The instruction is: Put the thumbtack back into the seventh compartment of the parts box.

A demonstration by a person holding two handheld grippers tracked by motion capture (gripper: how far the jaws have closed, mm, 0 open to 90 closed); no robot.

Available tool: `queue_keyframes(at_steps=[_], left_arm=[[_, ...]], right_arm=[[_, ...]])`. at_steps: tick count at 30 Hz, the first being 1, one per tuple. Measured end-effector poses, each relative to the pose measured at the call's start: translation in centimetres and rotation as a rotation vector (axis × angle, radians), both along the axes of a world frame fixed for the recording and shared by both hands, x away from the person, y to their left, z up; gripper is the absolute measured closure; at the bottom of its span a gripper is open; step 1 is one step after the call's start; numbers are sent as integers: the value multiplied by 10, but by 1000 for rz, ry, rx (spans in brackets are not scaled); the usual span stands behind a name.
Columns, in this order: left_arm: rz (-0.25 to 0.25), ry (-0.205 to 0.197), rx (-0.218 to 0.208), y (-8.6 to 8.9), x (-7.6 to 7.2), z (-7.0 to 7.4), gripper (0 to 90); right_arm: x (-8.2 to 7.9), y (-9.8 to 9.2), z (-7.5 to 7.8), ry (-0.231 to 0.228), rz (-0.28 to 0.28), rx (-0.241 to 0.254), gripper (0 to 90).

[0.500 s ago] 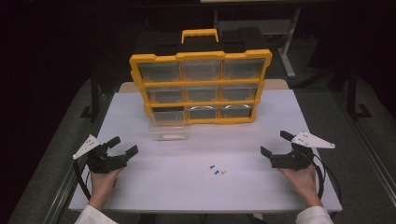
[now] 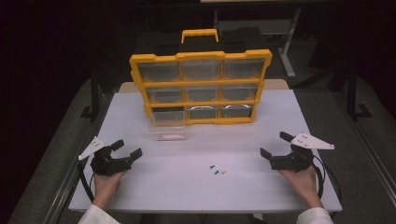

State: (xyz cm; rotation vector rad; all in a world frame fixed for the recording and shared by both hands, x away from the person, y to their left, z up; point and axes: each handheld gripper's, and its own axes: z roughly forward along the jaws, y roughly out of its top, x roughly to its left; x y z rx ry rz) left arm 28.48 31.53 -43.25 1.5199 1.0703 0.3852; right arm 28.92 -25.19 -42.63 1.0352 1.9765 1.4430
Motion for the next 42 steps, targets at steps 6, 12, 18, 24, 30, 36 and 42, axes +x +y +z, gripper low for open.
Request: queue_keyframes(at_steps=[6, 12, 18, 24, 30, 36, 42], left_arm=[[-28, -14, 88, -11, -1, 5, 0], [-117, 7, 86, -21, 0, 5, 0], [-215, -8, 182, -46, 2, 10, 0], [-326, 39, 174, -63, 9, 12, 0], [-394, 44, 224, -79, 15, 14, 0], [-433, 32, 263, -90, 18, 19, 0], [-454, 27, 300, -101, 20, 22, 0]], right_arm=[[-1, -1, 1, -9, -6, -2, 0], [0, -2, 0, 2, -2, 1, 0], [-1, -2, 1, -3, 0, 7, 0], [-1, -1, 0, 2, 5, -1, 0], [-1, 0, -2, 10, 7, -10, 0], [-1, 0, -2, 9, -1, -15, 0], [-1, 1, -2, 13, 5, -20, 0]])
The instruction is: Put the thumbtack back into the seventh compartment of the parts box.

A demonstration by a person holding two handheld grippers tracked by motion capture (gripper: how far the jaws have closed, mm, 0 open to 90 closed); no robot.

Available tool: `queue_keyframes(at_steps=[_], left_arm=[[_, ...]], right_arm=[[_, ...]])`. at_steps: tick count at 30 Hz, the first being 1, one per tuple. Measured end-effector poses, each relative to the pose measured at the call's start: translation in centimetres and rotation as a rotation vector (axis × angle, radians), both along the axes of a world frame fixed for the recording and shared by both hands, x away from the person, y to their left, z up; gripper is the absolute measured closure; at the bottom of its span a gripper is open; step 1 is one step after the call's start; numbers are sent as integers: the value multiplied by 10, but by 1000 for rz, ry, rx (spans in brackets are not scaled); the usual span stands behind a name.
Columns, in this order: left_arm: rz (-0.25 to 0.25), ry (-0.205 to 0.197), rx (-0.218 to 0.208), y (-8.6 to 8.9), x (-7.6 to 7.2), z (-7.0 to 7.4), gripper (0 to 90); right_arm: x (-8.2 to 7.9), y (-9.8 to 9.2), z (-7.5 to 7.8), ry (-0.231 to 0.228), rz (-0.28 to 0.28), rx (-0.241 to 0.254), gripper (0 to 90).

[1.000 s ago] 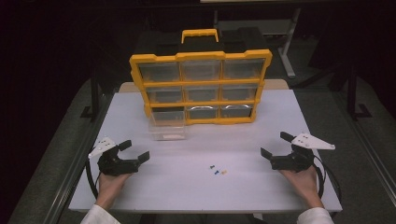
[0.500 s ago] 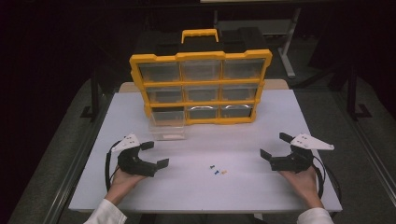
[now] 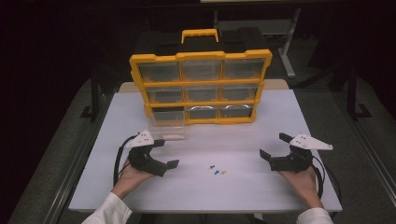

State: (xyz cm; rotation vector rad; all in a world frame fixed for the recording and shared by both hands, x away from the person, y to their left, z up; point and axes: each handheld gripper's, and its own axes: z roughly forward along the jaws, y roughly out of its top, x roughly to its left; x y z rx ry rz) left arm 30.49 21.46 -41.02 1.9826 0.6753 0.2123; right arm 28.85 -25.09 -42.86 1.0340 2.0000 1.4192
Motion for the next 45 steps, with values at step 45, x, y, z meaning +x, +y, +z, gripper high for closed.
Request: queue_keyframes(at_steps=[45], left_arm=[[-151, 109, 169, -103, 11, -22, 127]], right_arm=[[-2, 0, 0, 0, 14, -6, 0]])
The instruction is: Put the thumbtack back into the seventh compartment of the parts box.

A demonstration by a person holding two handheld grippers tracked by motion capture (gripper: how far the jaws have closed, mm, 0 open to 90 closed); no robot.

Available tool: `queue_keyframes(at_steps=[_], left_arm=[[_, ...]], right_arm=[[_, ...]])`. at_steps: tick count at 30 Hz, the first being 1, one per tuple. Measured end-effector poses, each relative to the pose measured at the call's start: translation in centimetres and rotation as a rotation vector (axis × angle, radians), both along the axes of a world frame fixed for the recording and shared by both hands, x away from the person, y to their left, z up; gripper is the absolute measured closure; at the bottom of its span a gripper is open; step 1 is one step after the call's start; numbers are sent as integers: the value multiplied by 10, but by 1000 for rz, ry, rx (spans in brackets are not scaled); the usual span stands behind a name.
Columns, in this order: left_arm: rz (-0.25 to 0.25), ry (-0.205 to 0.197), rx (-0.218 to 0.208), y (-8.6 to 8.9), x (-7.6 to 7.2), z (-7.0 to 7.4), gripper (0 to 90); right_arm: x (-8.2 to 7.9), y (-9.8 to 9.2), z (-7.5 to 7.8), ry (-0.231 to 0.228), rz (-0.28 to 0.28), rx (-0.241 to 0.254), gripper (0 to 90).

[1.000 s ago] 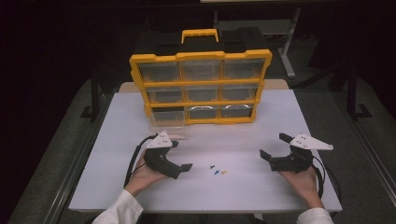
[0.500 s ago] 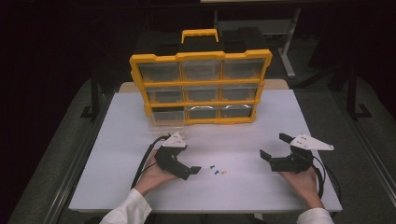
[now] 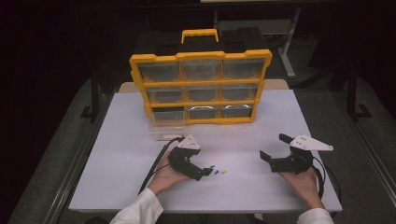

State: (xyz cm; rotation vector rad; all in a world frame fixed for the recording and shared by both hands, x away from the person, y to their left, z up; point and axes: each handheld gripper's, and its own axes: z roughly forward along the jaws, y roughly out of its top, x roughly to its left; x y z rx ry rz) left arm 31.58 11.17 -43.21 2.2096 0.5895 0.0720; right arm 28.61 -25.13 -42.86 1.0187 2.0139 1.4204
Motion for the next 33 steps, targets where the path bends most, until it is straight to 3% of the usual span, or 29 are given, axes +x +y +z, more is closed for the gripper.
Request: queue_keyframes(at_steps=[7, 11, 14, 20, 23, 25, 33], left_arm=[[3, 5, 13, -8, 3, -3, 202], [-20, 18, 24, -11, 3, -5, 228], [-20, 5, 30, -12, 2, -5, 261], [6, -17, 51, -14, 4, -6, 352], [20, 0, 55, -14, 6, -7, 355], [27, 8, 57, -14, 7, -8, 403], [-29, -8, 41, -18, 6, -12, 523]], right_arm=[[0, 0, 0, -1, 3, -3, 0], [0, 1, 0, 0, 3, -6, 0], [0, 1, 0, -1, 6, -5, 0], [0, 1, 0, 0, 12, -5, 0], [0, 1, -1, 0, 11, -5, 0], [0, 2, -1, 0, 11, -12, 0], [0, 3, -2, 2, 15, -16, 0]])
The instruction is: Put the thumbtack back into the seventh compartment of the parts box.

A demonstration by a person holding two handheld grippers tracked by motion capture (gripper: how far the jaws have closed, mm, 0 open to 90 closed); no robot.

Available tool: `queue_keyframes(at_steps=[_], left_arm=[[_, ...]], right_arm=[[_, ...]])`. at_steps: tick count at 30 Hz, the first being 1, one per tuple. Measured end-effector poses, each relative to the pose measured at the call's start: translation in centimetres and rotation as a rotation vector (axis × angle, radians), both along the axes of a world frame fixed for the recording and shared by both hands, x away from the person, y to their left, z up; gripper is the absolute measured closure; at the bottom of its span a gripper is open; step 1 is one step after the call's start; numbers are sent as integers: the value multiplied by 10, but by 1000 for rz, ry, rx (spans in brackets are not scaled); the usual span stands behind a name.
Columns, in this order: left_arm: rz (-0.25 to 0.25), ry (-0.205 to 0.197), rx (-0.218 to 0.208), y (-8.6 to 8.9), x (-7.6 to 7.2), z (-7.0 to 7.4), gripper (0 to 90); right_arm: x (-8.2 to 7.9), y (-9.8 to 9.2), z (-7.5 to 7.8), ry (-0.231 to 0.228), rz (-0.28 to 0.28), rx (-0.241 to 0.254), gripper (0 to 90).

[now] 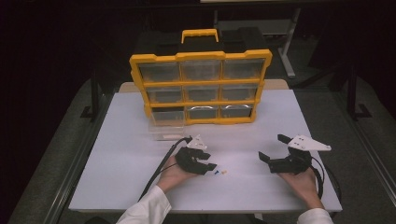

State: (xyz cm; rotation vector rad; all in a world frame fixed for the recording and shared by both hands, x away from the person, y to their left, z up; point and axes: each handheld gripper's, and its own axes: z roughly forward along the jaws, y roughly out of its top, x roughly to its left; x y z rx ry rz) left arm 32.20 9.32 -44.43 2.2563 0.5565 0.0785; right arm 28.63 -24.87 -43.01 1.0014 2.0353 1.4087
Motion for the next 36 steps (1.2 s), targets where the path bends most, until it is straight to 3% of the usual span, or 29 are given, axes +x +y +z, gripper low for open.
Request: queue_keyframes(at_steps=[7, 12, 14, 17, 34, 35, 36], left_arm=[[-18, -18, 33, -4, -2, -3, 606], [-23, -43, 102, -7, -4, -6, 712], [-14, -59, 110, -7, -4, -6, 762], [3, -46, 94, -6, -2, -7, 821], [26, -31, 41, 6, -2, 8, 826], [31, -33, 18, 12, -3, 14, 826], [28, -34, 22, 13, -3, 15, 827]], right_arm=[[0, 0, 0, 1, 1, -4, 0], [0, 0, 0, 1, 4, -2, 0], [0, 0, 0, 0, 3, -2, 0], [0, -1, 0, 0, 3, -2, 0], [-2, -5, 1, -5, -12, -1, 0], [-2, -5, 1, -5, -12, -1, 0], [-2, -5, 1, -6, -12, 0, 0]])
